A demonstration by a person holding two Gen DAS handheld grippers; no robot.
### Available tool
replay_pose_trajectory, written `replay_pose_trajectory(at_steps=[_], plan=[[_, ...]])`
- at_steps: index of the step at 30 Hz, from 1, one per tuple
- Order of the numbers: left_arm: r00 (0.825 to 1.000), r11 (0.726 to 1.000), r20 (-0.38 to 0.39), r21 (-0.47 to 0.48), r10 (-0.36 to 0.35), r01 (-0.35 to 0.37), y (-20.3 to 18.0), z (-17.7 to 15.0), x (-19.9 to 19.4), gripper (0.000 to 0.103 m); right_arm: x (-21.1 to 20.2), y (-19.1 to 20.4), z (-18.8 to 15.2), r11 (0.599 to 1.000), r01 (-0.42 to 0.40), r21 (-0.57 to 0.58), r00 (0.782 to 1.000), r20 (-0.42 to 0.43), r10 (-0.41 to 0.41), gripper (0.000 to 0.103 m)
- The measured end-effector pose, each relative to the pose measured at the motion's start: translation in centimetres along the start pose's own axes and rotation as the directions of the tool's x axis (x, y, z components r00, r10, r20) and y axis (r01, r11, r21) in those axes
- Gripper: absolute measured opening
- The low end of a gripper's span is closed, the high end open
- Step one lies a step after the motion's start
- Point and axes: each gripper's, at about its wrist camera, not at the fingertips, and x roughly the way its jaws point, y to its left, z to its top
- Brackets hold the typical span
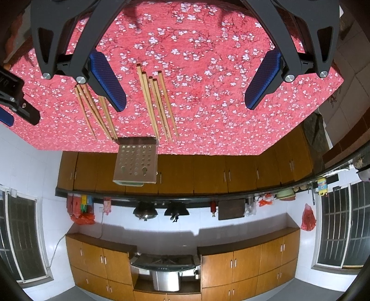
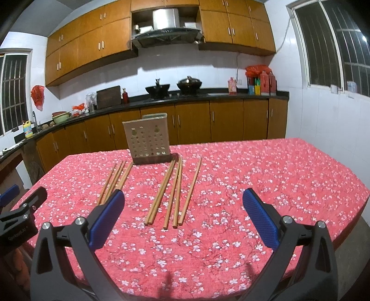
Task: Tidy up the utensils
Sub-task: 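Lower both tools to the chopsticks and close both on one chopstick each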
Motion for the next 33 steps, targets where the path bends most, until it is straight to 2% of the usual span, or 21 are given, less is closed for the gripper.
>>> replay_pose_trajectory(at_steps=[6, 10, 13, 14, 18, 19, 20, 22, 23, 25, 29, 32, 33], plan=[[0.996, 1.000, -0.091, -0.016, 0.017, -0.018, 1.1, 0.1, 2.2, 0.101, 2.9, -1.6, -0.2, 0.997, -0.010, 0.074, 0.995, -0.103, 0.017, 0.099], [0.982, 0.999, -0.187, -0.050, 0.008, -0.018, 2.1, -0.1, 4.4, 0.101, 5.3, -2.3, -0.3, 0.995, 0.006, 0.100, 0.985, -0.171, 0.011, 0.099], [0.968, 0.997, -0.251, -0.074, 0.004, -0.023, 2.5, -0.1, 6.4, 0.101, 7.2, -2.4, -0.2, 0.995, 0.008, 0.104, 0.973, -0.231, 0.017, 0.087], [0.963, 0.996, -0.270, -0.082, -0.002, -0.021, 2.8, -0.1, 6.9, 0.101, 7.8, -2.6, -0.1, 0.994, 0.008, 0.106, 0.968, -0.249, 0.019, 0.080], [0.952, 0.996, -0.304, -0.095, -0.026, -0.003, 2.9, 0.1, 8.7, 0.101, 10.9, -2.6, -0.2, 0.994, 0.009, 0.109, 0.942, -0.334, 0.028, 0.057], [0.950, 0.996, -0.312, -0.091, -0.032, 0.004, 2.9, 0.2, 9.1, 0.100, 11.7, -2.4, -0.3, 0.994, 0.009, 0.107, 0.935, -0.352, 0.029, 0.054], [0.948, 0.996, -0.317, -0.087, -0.036, 0.009, 2.7, 0.3, 9.4, 0.098, 12.2, -2.4, -0.3, 0.994, 0.011, 0.106, 0.931, -0.364, 0.028, 0.048], [0.942, 0.997, -0.333, -0.077, -0.050, 0.026, 2.4, 0.4, 10.3, 0.084, 13.7, -2.4, -0.4, 0.994, 0.007, 0.107, 0.917, -0.397, 0.036, 0.040], [0.939, 0.997, -0.340, -0.076, -0.059, 0.035, 2.3, 0.4, 10.7, 0.080, 14.5, -2.3, -0.5, 0.993, 0.002, 0.114, 0.909, -0.414, 0.045, 0.036], [0.927, 0.995, -0.364, -0.079, -0.092, 0.067, 2.0, 0.3, 11.6, 0.068, 15.4, -2.4, -0.3, 0.992, -0.001, 0.125, 0.901, -0.430, 0.055, 0.032], [0.910, 0.992, -0.394, -0.077, -0.125, 0.103, 1.3, 0.0, 12.9, 0.058, 17.3, -2.1, 0.0, 0.993, -0.003, 0.121, 0.893, -0.446, 0.057, 0.031], [0.898, 0.989, -0.415, -0.073, -0.145, 0.125, 0.8, -0.1, 13.8, 0.047, 18.4, -1.6, -0.5, 0.995, -0.009, 0.101, 0.874, -0.483, 0.056, 0.020], [0.894, 0.989, -0.421, -0.073, -0.151, 0.132, 0.6, -0.1, 14.2, 0.043, 18.3, -1.5, -0.5, 0.995, -0.009, 0.095, 0.882, -0.468, 0.053, 0.018]])
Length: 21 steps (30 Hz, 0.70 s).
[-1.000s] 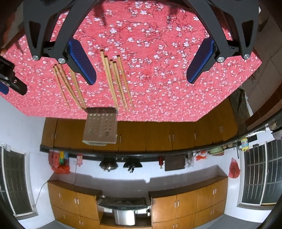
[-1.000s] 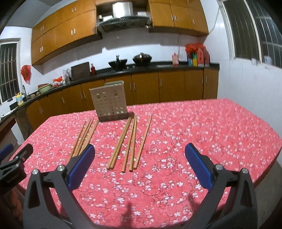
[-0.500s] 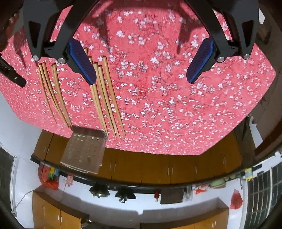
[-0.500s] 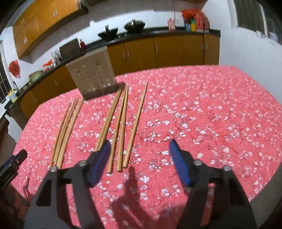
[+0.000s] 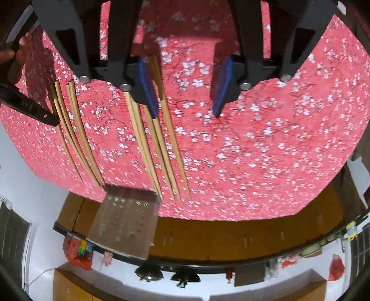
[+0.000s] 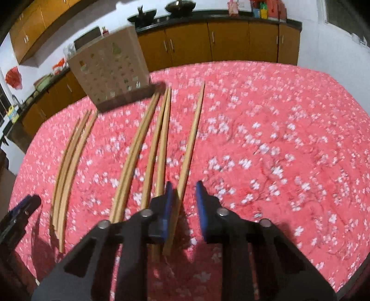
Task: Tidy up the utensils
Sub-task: 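Lower both tools to the chopsticks and close both on one chopstick each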
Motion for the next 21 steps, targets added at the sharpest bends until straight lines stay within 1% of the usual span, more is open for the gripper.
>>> replay_pose_trajectory(at_steps=[1, 2, 3, 4, 7, 11, 15, 17, 21], plan=[[1.000, 1.000, -0.009, 0.003, -0.006, 0.006, -0.1, 0.0, 0.3, 0.040, 0.1, 0.1, -0.1, 1.000, 0.009, -0.008, 1.000, -0.001, -0.009, 0.017], [1.000, 1.000, -0.017, 0.006, -0.008, 0.008, -0.2, 0.1, 0.7, 0.039, 0.1, 0.1, 0.0, 1.000, 0.012, -0.012, 1.000, 0.005, -0.012, 0.013], [1.000, 1.000, -0.027, 0.009, -0.011, 0.011, -0.4, 0.2, 1.1, 0.034, 0.2, 0.0, 0.0, 1.000, 0.019, -0.013, 1.000, 0.004, -0.019, 0.009], [0.999, 1.000, -0.036, 0.011, -0.017, 0.018, -0.5, 0.2, 1.3, 0.030, 0.2, -0.3, 0.1, 1.000, 0.017, -0.007, 1.000, 0.002, -0.017, 0.009], [0.998, 0.999, -0.053, 0.015, -0.031, 0.032, -0.8, 0.2, 1.8, 0.024, 0.2, -0.9, 0.3, 1.000, 0.008, 0.010, 1.000, -0.001, -0.008, 0.008], [0.997, 0.999, -0.067, 0.019, -0.042, 0.043, -1.2, 0.2, 2.1, 0.024, 0.2, -0.7, 0.3, 1.000, 0.017, 0.005, 1.000, 0.003, -0.017, 0.008], [0.997, 0.999, -0.071, 0.030, -0.037, 0.039, -1.4, 0.1, 2.3, 0.023, 0.2, -0.6, 0.2, 1.000, 0.019, 0.005, 1.000, 0.004, -0.019, 0.008], [0.997, 0.999, -0.069, 0.034, -0.033, 0.035, -1.5, 0.1, 2.4, 0.020, 0.2, -0.6, 0.2, 1.000, 0.021, 0.003, 1.000, 0.004, -0.021, 0.008], [0.998, 0.999, -0.067, 0.036, -0.020, 0.022, -1.4, 0.2, 2.5, 0.009, 0.2, -0.5, 0.2, 1.000, 0.026, -0.005, 1.000, 0.008, -0.026, 0.008]])
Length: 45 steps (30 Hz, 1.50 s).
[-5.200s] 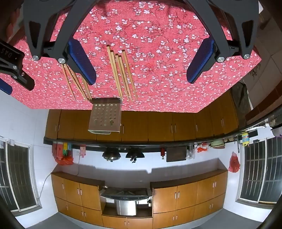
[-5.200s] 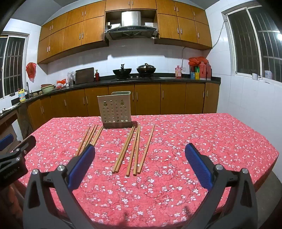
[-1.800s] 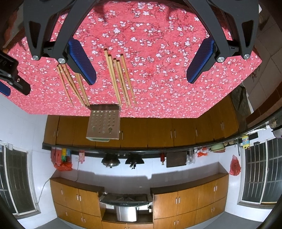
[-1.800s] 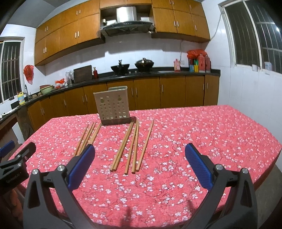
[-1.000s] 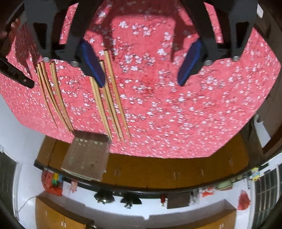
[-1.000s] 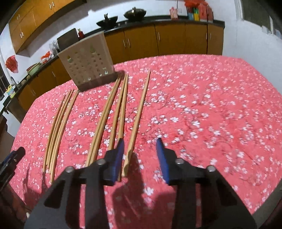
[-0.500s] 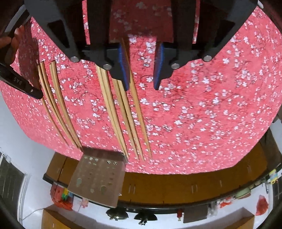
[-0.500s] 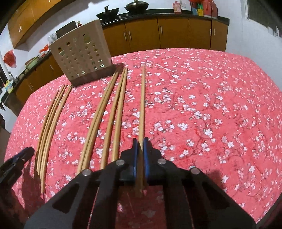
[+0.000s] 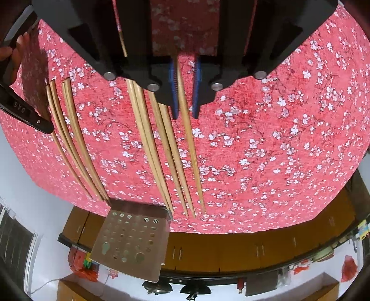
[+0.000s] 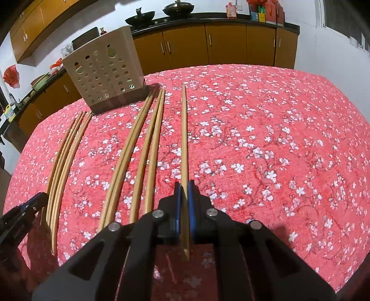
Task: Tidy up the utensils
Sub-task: 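Lower both tools to the chopsticks and close both on one chopstick each, then lift the chopstick in the left tool while the right tool lifts its chopstick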
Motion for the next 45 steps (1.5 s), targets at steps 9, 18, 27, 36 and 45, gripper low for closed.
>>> replay_pose_trajectory(at_steps=[9, 18, 27, 36, 45], plan=[[0.998, 0.998, -0.003, 0.005, 0.056, -0.056, 2.3, 2.0, 1.5, 0.007, 0.8, -0.8, 1.4, 1.000, 0.007, 0.001, 1.000, -0.005, -0.007, 0.007], [0.999, 0.998, 0.010, -0.041, 0.040, -0.040, 4.7, 2.7, 1.7, 0.008, 1.2, -1.9, 2.0, 1.000, 0.023, 0.013, 0.999, 0.024, -0.024, 0.008], [0.999, 0.998, 0.011, -0.044, 0.034, -0.033, 4.7, 1.9, 0.9, 0.008, 0.8, -1.9, 1.4, 1.000, 0.019, 0.016, 0.999, 0.029, -0.020, 0.008], [0.999, 0.998, 0.013, -0.046, 0.039, -0.038, 4.8, 2.0, 0.0, 0.007, -0.6, -2.2, 1.6, 1.000, 0.001, 0.023, 0.999, 0.054, -0.003, 0.007], [0.988, 0.998, 0.150, -0.057, 0.033, -0.024, 5.9, 4.5, -5.3, 0.007, -5.9, -2.2, 3.6, 1.000, -0.019, 0.019, 0.981, 0.195, 0.015, 0.007]])
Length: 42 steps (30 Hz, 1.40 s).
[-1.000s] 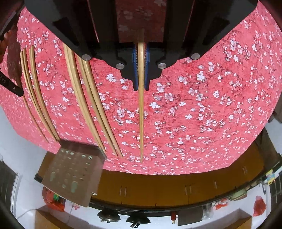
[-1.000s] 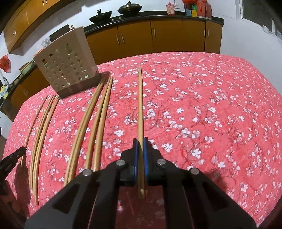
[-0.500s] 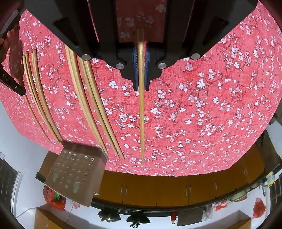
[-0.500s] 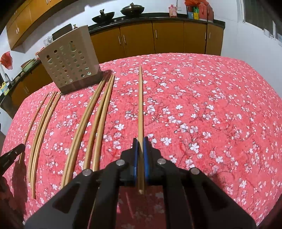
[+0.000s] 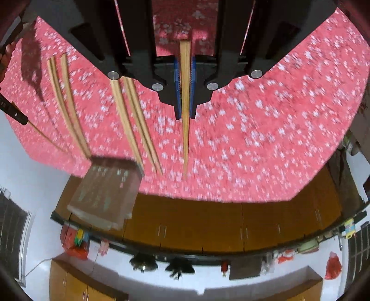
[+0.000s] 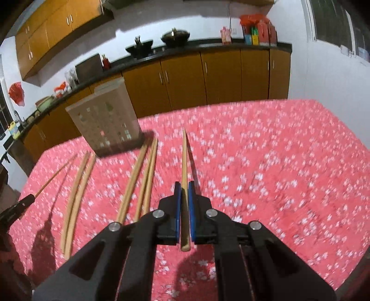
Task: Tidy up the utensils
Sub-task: 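Lift the chopstick in the left tool while the right tool lifts its chopstick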
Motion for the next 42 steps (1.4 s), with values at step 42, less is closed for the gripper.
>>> replay_pose_trajectory(at_steps=[42], plan=[[0.824, 0.997, 0.562, 0.022, -0.073, 0.073, -6.8, 20.9, -9.8, 0.007, -8.3, 9.0, 20.8, 0.972, -0.193, -0.136, 0.856, 0.460, 0.235, 0.007]])
